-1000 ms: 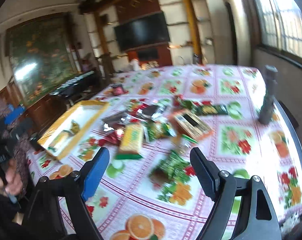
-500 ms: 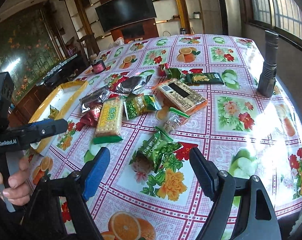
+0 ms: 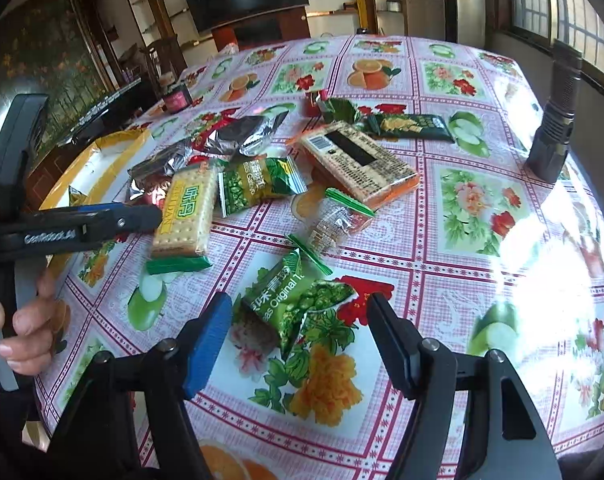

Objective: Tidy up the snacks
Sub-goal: 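Grasp the green pea snack bag with the right tool while the left tool grasps a red foil bag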

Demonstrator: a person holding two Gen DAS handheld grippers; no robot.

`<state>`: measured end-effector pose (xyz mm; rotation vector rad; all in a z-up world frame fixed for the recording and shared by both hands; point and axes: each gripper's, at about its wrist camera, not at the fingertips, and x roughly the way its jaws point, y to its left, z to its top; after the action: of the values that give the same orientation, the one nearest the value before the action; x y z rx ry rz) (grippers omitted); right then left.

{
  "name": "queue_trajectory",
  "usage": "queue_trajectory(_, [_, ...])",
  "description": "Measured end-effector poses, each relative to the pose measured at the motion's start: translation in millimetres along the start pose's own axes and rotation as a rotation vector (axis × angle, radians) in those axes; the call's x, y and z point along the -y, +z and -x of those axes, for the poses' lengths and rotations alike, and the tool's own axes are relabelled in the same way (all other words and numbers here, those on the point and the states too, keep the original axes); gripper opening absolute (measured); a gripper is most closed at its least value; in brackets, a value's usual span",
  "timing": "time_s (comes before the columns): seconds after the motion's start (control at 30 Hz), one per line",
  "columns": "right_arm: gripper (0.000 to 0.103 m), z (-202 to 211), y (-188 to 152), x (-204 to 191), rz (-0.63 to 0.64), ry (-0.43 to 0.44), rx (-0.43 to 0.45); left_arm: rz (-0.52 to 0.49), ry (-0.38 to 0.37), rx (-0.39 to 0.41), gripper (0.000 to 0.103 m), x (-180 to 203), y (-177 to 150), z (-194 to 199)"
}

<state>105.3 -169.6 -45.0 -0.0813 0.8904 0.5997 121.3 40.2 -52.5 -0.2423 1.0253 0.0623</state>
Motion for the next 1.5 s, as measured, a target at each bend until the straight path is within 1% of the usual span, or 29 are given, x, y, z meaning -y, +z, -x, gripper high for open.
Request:
queue_trajectory(0.07, [0.070,-4,3,-3,0.015,0.008,-0.011,0.010,-0.007,-0.014,0.079,-4,2,-5])
queue_trajectory(0.13, [0.070,-10,6,-5,0.036,0.014,-0.029,0.020,-0.034,-0.023,0.079,-8,4,-9])
queue_trajectory(0.2, [0.068,-15,9,-7,0.050,0.013,-0.043,0.023,-0.039,-0.025,0.079,-9,7,-11])
queue_trajectory(0.23, [0.062,-16,9,-6,0.056,0.015,-0.048,0.023,-0.041,-0.021,0.079,-10,8,-11])
queue_trajectory(0.3, [0.054,-19,10,-6,0.062,0.027,-0.058,0.027,-0.052,-0.022,0.078,-13,11,-13])
queue_trajectory(0.33, [0.052,-19,10,-6,0.063,0.023,-0.057,0.035,-0.068,-0.023,0.072,-15,12,-13])
queue_trajectory(0.37, [0.051,-19,11,-5,0.064,0.027,-0.060,0.044,-0.092,-0.024,0.065,-17,14,-14])
queue_trajectory(0.4, [0.051,-19,11,-6,0.064,0.034,-0.063,0.047,-0.104,-0.024,0.063,-18,15,-13])
queue_trajectory(0.47, [0.051,-18,11,-4,0.057,0.044,-0.061,0.039,-0.103,-0.015,0.053,-19,18,-11])
queue_trajectory(0.53, [0.050,-17,10,-4,0.050,0.055,-0.058,0.039,-0.107,-0.011,0.049,-21,19,-11])
queue_trajectory(0.57, [0.050,-17,9,-2,0.045,0.059,-0.057,0.039,-0.108,-0.017,0.044,-22,19,-13])
queue_trajectory(0.6, [0.050,-18,9,-2,0.041,0.062,-0.057,0.042,-0.112,-0.022,0.042,-23,18,-15])
queue_trajectory(0.63, [0.050,-18,10,-1,0.037,0.065,-0.056,0.044,-0.110,-0.027,0.037,-25,18,-17])
queue_trajectory(0.67, [0.050,-18,11,-1,0.033,0.067,-0.055,0.048,-0.103,-0.038,0.037,-26,18,-21])
queue_trajectory(0.7, [0.052,-19,12,-1,0.034,0.070,-0.059,0.053,-0.106,-0.026,0.037,-27,18,-20])
queue_trajectory(0.8, [0.051,-21,14,-3,0.039,0.066,-0.058,0.067,-0.111,-0.035,0.037,-28,20,-20])
queue_trajectory(1.0, [0.050,-23,17,0,0.017,0.073,-0.051,0.062,-0.116,-0.031,0.037,-28,24,-22])
queue_trajectory(1.1, [0.049,-22,17,0,0.017,0.068,-0.045,0.051,-0.114,-0.026,0.035,-26,24,-22])
queue_trajectory(1.13, [0.044,-21,16,1,0.012,0.069,-0.042,0.048,-0.116,-0.024,0.034,-26,23,-21])
queue_trajectory(1.2, [0.043,-18,15,4,-0.001,0.085,-0.035,0.037,-0.114,-0.013,0.034,-24,21,-18])
queue_trajectory(1.23, [0.039,-16,15,4,-0.006,0.087,-0.029,0.034,-0.115,-0.006,0.034,-23,20,-15])
queue_trajectory(1.3, [0.039,-10,13,5,-0.011,0.088,-0.018,0.031,-0.130,0.005,0.033,-22,18,-10])
queue_trajectory(1.37, [0.037,-5,11,5,-0.012,0.091,-0.013,0.024,-0.128,0.016,0.033,-20,14,-4])
queue_trajectory(1.5, [0.036,4,8,3,-0.021,0.110,0.006,0.022,-0.137,0.036,0.033,-17,6,13])
